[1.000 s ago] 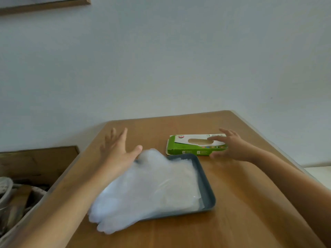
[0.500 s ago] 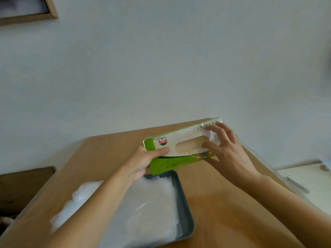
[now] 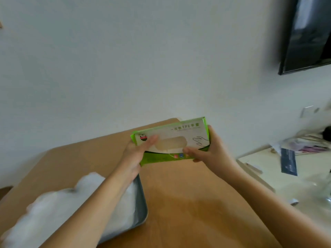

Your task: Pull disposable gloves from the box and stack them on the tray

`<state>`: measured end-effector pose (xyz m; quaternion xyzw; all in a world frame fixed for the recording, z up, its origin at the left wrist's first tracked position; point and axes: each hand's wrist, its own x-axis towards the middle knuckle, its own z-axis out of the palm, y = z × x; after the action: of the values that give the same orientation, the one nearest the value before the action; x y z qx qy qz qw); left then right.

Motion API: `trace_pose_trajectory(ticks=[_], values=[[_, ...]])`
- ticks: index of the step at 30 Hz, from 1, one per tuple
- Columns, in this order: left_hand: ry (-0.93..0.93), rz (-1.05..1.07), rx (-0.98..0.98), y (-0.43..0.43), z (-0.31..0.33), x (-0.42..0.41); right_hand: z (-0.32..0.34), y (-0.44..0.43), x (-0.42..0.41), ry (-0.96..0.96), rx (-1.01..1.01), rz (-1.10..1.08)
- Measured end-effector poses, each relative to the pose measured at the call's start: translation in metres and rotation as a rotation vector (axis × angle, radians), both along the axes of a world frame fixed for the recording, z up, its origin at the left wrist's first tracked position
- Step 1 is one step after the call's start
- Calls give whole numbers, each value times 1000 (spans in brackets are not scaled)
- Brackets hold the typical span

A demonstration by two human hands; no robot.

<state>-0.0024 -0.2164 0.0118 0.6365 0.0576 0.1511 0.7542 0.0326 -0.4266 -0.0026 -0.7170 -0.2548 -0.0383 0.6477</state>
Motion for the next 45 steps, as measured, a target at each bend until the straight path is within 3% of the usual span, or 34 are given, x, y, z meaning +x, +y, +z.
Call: trace_pose_trajectory(ticks=[4,7,9,13,16,19,22,26,32,39,45], values=[[31,57,-61,-35,2,13,7,-31,-1,2,34,-70],[81,26,55,-63,1,27,7,-69,3,17,56,-159],[158,-33,290,-93,-7,36,6,-104,6,13,93,-291],[240,-281,970,-160,-45,37,-6,-174,11,-6,74,-630],[183,-533,1249,-203,-68,28,-32,-221,6,-12,-120,-804],[114,-556,1454,-229,-74,32,-68,-259,-4,-9,-367,-974],[113,-506,1520,-237,-80,40,-113,-295,-17,97,-417,-1082],[96,-489,1489,-237,-85,41,-190,-329,-37,409,-386,-1171],[82,-490,1453,-235,-92,46,-280,-310,-39,704,-457,-984],[73,-488,1423,-234,-94,47,-299,-276,-18,802,-474,-793],[51,-453,1423,-234,-94,46,-265,-265,7,715,-394,-849]])
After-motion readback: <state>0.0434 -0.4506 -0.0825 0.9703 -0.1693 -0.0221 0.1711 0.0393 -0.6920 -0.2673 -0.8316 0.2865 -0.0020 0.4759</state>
